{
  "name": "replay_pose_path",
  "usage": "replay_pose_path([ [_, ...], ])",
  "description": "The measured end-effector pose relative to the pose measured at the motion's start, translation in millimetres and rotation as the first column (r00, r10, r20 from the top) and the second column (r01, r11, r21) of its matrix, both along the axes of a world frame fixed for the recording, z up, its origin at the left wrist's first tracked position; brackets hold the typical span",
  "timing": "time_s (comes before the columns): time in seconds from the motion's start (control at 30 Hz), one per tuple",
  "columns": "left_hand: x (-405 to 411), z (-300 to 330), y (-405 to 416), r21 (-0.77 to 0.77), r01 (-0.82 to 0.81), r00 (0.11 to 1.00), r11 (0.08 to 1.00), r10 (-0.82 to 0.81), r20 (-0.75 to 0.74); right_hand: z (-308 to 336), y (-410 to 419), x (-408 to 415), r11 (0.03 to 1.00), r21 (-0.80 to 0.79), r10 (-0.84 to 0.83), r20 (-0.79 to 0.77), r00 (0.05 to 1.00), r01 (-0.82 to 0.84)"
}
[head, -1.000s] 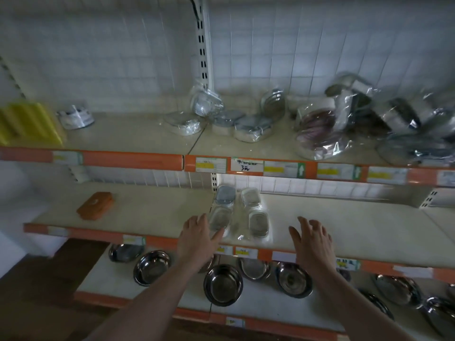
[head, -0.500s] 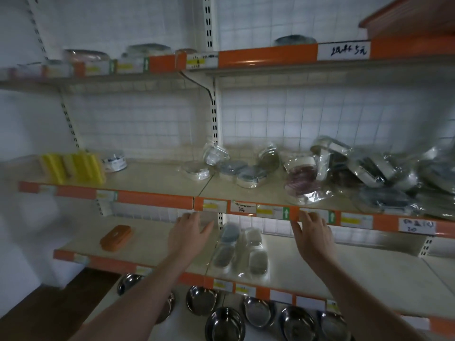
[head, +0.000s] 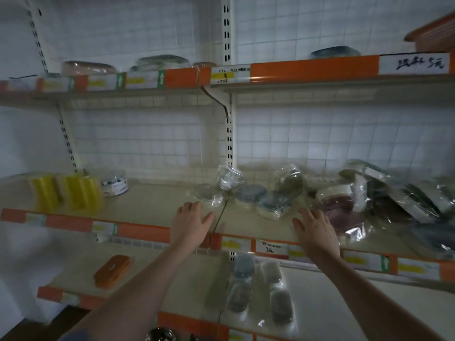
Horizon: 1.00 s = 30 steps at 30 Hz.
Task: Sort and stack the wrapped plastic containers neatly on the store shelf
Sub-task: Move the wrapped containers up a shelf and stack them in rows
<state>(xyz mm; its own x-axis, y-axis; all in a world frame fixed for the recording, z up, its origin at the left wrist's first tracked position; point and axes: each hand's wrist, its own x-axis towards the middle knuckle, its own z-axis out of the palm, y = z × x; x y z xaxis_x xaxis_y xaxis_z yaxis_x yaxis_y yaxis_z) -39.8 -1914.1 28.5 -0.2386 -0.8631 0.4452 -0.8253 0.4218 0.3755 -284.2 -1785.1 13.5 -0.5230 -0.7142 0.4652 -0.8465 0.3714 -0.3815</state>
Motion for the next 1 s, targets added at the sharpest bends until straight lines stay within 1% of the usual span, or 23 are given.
replay_pose_path([
  [0.17,-3.2,1.0,-83.8,0.020,0.071,0.995,0.997,-0.072,0.070,-0.4,-65.5,1.6,0.999,0.028,-0.030,0.049,0.998,0.029],
  [0.33,-6.2,-5.6,-149.6,0.049,0.190,0.964,0.981,-0.196,0.177,-4.8,-109.4,2.4,0.995,0.066,-0.079,0.031,0.996,0.077],
  [0.47,-9.0,-14.8,-182.5,0.079,0.276,0.930,0.958,-0.287,0.230,-8.6,-131.5,-0.4,0.991,0.086,-0.106,0.041,0.994,0.102],
  [0.53,-13.8,-18.0,-195.3,0.112,0.305,0.902,0.946,-0.324,0.285,-9.3,-140.3,-4.1,0.990,0.102,-0.105,0.033,0.994,0.101],
  [0.6,-18.9,-21.3,-205.2,0.133,0.328,0.884,0.935,-0.354,0.306,-9.0,-148.6,-10.1,0.989,0.118,-0.095,0.035,0.995,0.090],
  [0.77,-28.9,-28.9,-209.0,0.151,0.335,0.860,0.930,-0.367,0.355,-17.5,-163.5,-23.4,0.980,0.195,-0.068,0.102,0.992,0.047],
  [0.87,-29.8,-32.0,-207.0,0.092,0.329,0.870,0.940,-0.339,0.358,-18.5,-166.2,-27.3,0.969,0.245,-0.045,0.114,0.992,0.016],
  [1.0,-28.8,-33.9,-204.4,-0.015,0.310,0.859,0.951,-0.273,0.433,-17.6,-160.8,-36.3,0.969,0.244,0.005,0.164,0.986,-0.045],
])
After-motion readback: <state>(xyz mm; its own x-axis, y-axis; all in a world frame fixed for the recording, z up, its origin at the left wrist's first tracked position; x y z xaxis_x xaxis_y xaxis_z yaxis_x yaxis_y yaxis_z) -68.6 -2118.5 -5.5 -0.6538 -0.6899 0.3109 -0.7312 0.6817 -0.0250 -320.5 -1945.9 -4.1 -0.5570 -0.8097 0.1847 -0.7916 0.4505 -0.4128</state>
